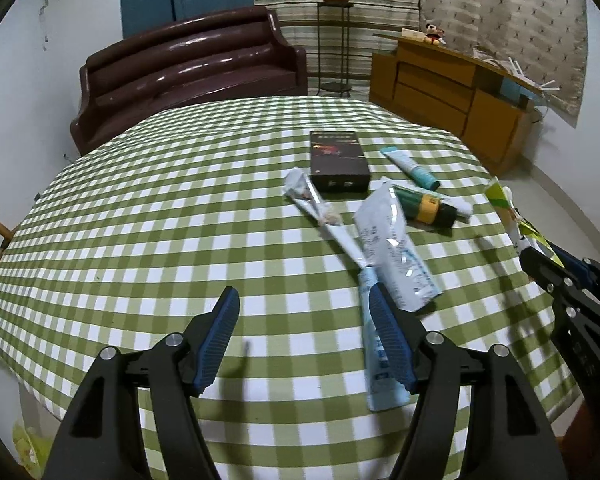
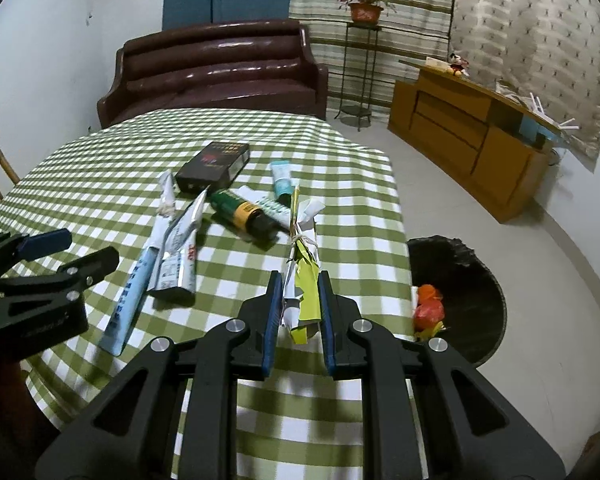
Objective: Collect trash
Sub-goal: 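Grasp the yellow-white paper strip with the right tool while the left tool grasps the blue tube, then carry the paper strip and blue tube over the black bin with both tools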
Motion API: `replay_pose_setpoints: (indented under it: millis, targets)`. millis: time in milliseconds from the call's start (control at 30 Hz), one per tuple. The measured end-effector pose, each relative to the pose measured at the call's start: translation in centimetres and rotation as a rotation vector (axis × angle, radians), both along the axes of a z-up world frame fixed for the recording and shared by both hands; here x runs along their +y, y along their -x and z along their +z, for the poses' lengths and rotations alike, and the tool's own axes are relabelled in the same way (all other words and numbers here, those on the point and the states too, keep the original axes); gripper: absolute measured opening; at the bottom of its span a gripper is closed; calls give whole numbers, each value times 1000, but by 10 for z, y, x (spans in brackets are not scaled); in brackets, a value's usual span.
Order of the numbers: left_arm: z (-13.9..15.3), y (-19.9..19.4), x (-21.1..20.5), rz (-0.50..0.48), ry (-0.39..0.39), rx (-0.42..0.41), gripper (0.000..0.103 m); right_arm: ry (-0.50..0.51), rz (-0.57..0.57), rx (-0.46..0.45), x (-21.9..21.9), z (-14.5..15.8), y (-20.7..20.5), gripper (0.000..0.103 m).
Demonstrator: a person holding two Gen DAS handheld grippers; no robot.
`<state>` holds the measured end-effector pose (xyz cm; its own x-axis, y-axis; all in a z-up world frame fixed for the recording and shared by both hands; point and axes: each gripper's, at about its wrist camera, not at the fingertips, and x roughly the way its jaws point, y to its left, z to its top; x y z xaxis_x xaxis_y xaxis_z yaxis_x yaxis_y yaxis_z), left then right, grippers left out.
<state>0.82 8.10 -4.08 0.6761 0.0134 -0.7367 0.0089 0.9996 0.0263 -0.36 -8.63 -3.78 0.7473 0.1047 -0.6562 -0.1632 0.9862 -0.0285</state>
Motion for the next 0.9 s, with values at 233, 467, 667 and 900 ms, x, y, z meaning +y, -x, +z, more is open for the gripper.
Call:
replay_pose_setpoints:
  millis: [233, 467, 667, 900]
  targets:
    - [-11, 3, -15, -56, 7, 34, 66, -5, -9, 0, -5, 1, -2, 18]
    - [-24, 6, -26, -101, -4, 63, 45, -6, -10, -2, -5, 1, -2, 18]
    - [-26, 10, -27, -116, -3, 58, 19, -5, -10, -2, -6, 1, -2, 18]
    - [-12, 22, -25, -116, -14, -10, 16, -10, -17, -15, -7, 4, -1, 18]
